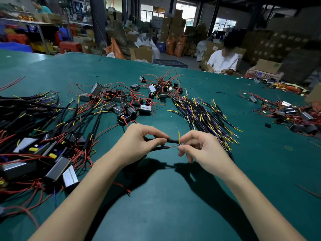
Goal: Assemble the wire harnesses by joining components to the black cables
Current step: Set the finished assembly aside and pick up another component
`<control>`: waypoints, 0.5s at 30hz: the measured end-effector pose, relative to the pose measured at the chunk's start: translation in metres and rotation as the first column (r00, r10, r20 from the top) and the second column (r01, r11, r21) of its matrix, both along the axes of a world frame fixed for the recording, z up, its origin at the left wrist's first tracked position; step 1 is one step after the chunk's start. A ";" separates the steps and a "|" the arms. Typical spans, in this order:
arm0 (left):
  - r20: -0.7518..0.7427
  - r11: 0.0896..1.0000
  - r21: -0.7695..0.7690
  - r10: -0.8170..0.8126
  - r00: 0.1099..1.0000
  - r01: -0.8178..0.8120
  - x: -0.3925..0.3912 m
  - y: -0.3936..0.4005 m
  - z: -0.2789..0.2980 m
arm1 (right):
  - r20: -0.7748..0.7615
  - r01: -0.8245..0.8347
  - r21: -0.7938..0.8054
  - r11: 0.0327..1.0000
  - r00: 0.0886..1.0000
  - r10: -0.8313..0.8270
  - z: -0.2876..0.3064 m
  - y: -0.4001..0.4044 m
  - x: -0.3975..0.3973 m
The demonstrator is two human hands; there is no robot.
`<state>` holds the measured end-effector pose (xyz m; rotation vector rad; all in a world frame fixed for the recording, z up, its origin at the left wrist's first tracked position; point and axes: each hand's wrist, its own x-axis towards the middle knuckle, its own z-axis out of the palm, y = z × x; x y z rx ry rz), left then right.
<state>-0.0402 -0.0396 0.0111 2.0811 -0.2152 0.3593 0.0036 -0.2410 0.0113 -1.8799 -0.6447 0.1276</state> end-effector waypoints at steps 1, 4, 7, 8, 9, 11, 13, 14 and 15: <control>0.026 1.000 0.019 0.000 1.000 -0.001 0.000 0.000 0.000 | 0.010 0.001 -0.011 1.000 1.000 -0.001 0.001 -0.001 0.001; 0.067 0.987 0.158 0.031 0.997 -0.042 0.000 -0.002 -0.002 | 0.002 0.021 0.006 1.000 1.000 -0.021 0.000 -0.002 0.004; 0.141 0.952 0.285 0.074 0.987 -0.112 -0.001 -0.006 -0.003 | -0.018 0.061 0.041 0.997 0.998 -0.060 -0.003 -0.006 0.007; 0.187 0.948 0.286 0.089 0.978 -0.141 -0.002 -0.005 -0.001 | -0.011 0.073 0.039 0.997 0.997 -0.073 -0.004 -0.007 0.008; 0.225 0.938 0.301 0.105 0.969 -0.172 -0.003 -0.005 0.000 | 0.005 0.082 0.027 0.996 0.997 -0.082 -0.005 -0.009 0.008; 0.242 0.901 0.387 0.108 0.964 -0.198 -0.004 -0.002 0.002 | 0.046 0.091 -0.006 0.996 0.995 -0.091 -0.007 -0.011 0.008; 0.190 0.865 0.475 0.076 0.979 -0.160 -0.004 -0.002 0.003 | 0.062 0.101 -0.017 0.995 0.993 -0.099 -0.007 -0.012 0.008; 0.164 0.853 0.503 0.064 0.984 -0.139 -0.004 -0.002 0.002 | 0.065 0.105 -0.020 0.994 0.992 -0.104 -0.006 -0.012 0.009; 0.148 0.845 0.519 0.058 0.987 -0.127 -0.004 -0.003 0.002 | 0.068 0.103 -0.022 0.994 0.993 -0.102 -0.005 -0.011 0.009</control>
